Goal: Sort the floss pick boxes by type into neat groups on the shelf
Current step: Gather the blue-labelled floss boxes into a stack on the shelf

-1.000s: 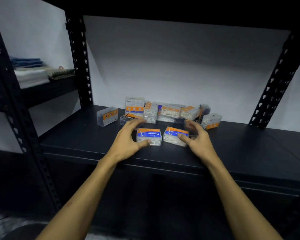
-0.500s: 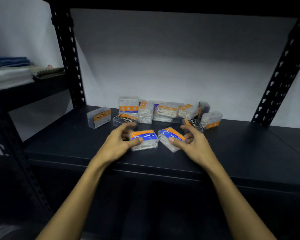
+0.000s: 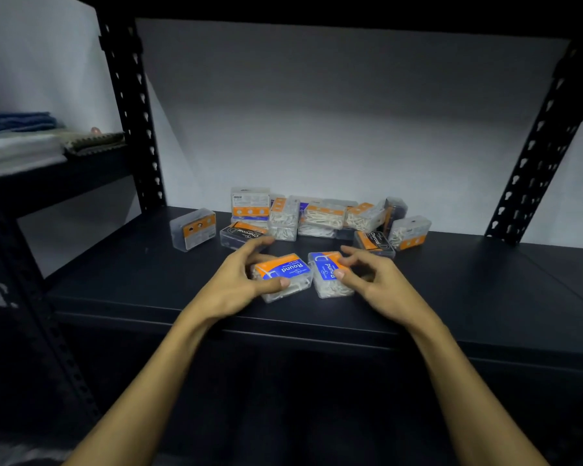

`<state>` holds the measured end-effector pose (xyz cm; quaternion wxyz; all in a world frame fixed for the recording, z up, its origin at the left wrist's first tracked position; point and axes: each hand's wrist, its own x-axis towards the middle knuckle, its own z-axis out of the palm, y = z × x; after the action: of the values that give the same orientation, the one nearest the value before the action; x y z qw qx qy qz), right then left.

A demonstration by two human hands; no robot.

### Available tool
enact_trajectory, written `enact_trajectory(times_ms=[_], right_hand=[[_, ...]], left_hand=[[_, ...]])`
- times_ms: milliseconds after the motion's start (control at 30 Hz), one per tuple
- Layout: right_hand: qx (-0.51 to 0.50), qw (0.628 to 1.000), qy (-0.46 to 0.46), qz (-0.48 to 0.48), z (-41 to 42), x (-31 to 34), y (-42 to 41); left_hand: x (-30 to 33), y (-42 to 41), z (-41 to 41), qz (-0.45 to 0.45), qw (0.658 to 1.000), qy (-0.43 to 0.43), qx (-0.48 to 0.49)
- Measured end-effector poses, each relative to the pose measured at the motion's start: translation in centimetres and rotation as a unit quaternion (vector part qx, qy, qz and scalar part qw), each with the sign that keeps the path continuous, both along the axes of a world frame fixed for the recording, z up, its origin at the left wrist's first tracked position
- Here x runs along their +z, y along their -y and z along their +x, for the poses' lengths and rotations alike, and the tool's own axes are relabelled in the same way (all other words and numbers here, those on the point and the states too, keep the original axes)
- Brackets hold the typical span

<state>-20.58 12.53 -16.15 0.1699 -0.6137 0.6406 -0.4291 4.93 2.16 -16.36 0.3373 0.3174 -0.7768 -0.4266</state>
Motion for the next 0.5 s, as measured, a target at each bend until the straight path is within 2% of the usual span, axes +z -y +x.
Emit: enact_trajectory(times_ms=[100, 233, 300, 500], right_hand=[[0.025, 0.999, -0.024, 0.020, 0.0, 1.1, 0.2], [0.110, 0.986, 0.059, 0.109, -0.9, 2.9, 1.5], [0.120, 0.981, 0.071, 0.135, -1.3, 2.9, 2.2], [0.060, 0.985, -0.052, 0.151, -0.8, 3.1, 2.3]], left_hand=[[0.6, 0.0, 0.5, -0.002, 1.000, -0.009, -0.021], [1.6, 0.9, 0.9, -0.036, 0.998, 0.004, -0.043], [1.7, 1.5, 1.1, -0.050, 0.997, 0.029, -0.049], [0.5, 2.3, 0.8, -0.035, 0.998, 0.020, -0.050]])
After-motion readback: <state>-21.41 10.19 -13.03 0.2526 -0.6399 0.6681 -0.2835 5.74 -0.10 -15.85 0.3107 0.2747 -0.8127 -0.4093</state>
